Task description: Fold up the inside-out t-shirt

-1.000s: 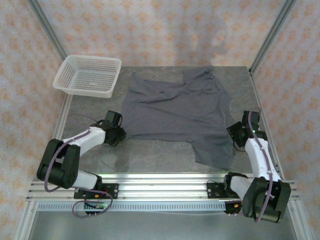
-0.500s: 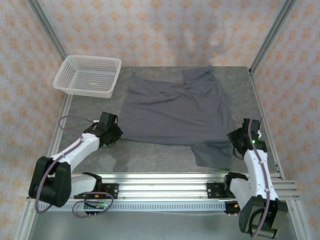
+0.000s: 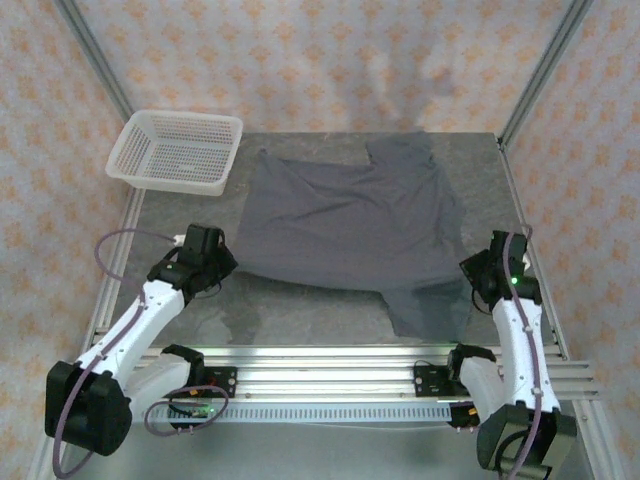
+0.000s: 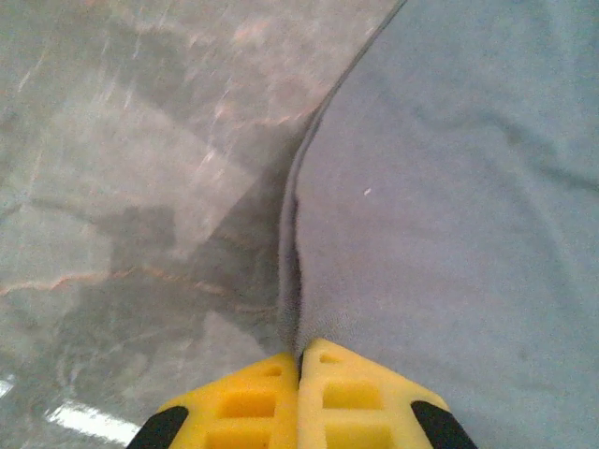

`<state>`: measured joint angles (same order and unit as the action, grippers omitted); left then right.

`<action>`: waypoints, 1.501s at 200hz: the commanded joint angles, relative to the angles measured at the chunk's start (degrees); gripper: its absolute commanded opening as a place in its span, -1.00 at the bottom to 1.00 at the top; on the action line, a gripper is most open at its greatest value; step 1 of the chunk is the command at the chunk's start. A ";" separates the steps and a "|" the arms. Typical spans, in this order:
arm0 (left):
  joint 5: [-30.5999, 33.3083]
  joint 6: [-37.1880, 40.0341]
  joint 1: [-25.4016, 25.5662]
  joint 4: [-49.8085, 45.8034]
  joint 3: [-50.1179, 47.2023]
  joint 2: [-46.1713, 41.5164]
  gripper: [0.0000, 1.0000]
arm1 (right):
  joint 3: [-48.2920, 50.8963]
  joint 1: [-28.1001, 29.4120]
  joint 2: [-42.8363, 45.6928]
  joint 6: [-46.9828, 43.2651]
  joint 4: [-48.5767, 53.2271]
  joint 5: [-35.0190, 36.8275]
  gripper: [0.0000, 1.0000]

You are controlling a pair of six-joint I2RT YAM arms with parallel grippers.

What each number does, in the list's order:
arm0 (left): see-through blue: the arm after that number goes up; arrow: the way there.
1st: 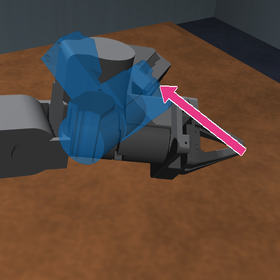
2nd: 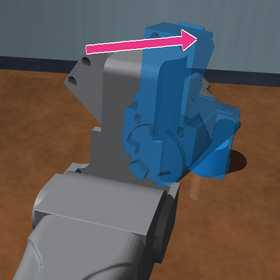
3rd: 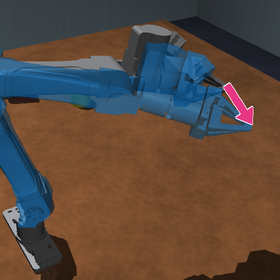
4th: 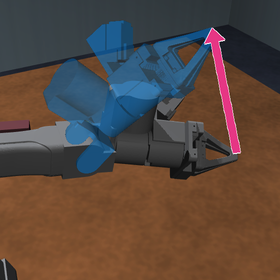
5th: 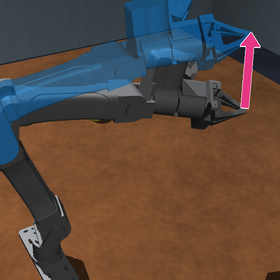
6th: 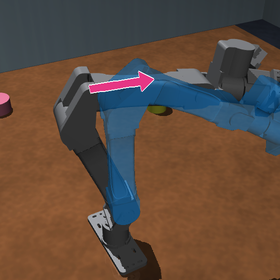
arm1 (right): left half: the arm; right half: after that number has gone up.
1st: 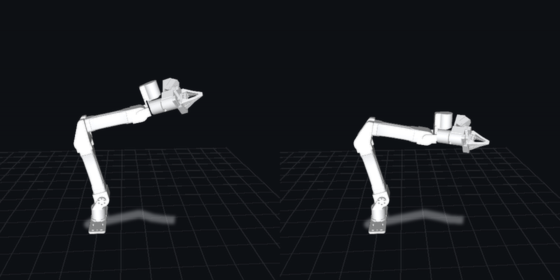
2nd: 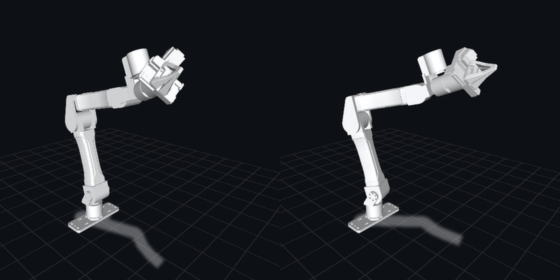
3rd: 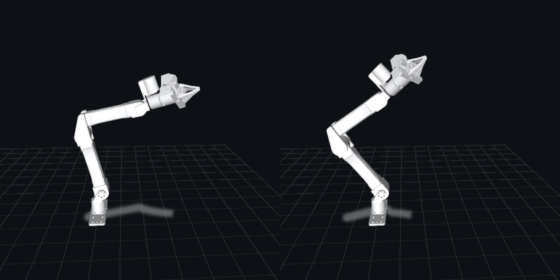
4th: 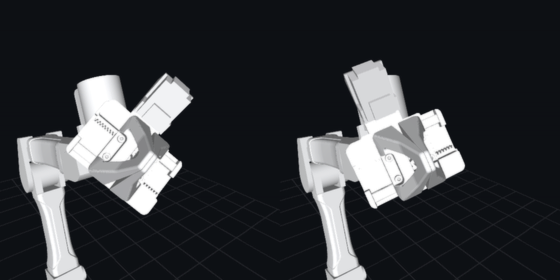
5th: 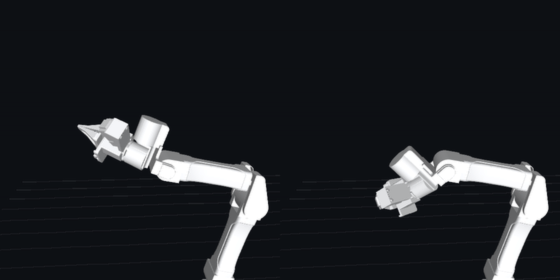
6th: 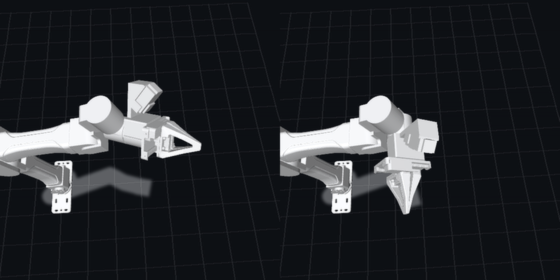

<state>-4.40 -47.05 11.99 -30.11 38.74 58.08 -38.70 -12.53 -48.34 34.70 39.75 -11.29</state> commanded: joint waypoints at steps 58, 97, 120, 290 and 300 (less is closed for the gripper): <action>6.67 7.35 -0.39 9.34 17.49 21.62 -1.00 | -13.13 0.06 -22.34 -0.42 -13.50 0.35 -1.00; 6.93 8.25 -0.83 10.08 25.53 33.13 -1.00 | -18.73 0.08 -32.31 -0.46 -16.36 -1.44 -1.00; 8.80 7.54 -1.44 8.91 28.55 37.98 -1.00 | -21.48 0.05 -37.52 -0.85 -17.02 -1.98 -1.00; 7.02 7.15 -3.66 12.68 22.61 31.94 -0.17 | -22.58 1.37 -38.68 -0.37 -13.38 1.37 -0.29; 4.92 8.23 -3.16 13.03 20.60 28.19 -0.17 | -18.03 1.42 -34.04 0.16 -14.50 0.85 -0.29</action>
<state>1.50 -41.45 8.60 -17.91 62.33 96.03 -63.68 -11.35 -93.69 33.45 23.99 -14.20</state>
